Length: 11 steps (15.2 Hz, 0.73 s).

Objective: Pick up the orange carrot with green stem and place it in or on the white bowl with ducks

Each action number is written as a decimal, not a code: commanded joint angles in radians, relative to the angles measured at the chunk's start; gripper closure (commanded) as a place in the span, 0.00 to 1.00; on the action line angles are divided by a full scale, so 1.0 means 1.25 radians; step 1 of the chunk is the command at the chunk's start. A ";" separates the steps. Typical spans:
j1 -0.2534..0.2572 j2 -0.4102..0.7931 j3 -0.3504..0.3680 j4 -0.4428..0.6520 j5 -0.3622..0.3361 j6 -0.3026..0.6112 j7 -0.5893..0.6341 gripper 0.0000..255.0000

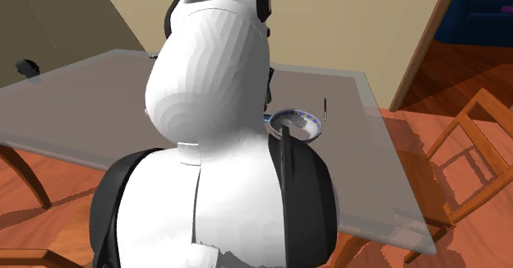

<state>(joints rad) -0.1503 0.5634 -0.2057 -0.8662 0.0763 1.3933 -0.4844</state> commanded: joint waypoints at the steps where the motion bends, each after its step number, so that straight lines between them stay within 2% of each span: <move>1: -0.022 -0.001 -0.006 0.001 0.002 -0.002 -0.027 1.00; 6: -0.090 0.002 -0.022 0.005 0.009 -0.001 -0.107 1.00; 10: -0.153 0.034 -0.034 0.057 0.021 -0.020 -0.172 1.00; 11: -0.148 0.020 -0.034 0.023 0.018 0.001 -0.172 1.00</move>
<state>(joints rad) -0.3297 0.5963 -0.2461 -0.8204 0.0998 1.3832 -0.6875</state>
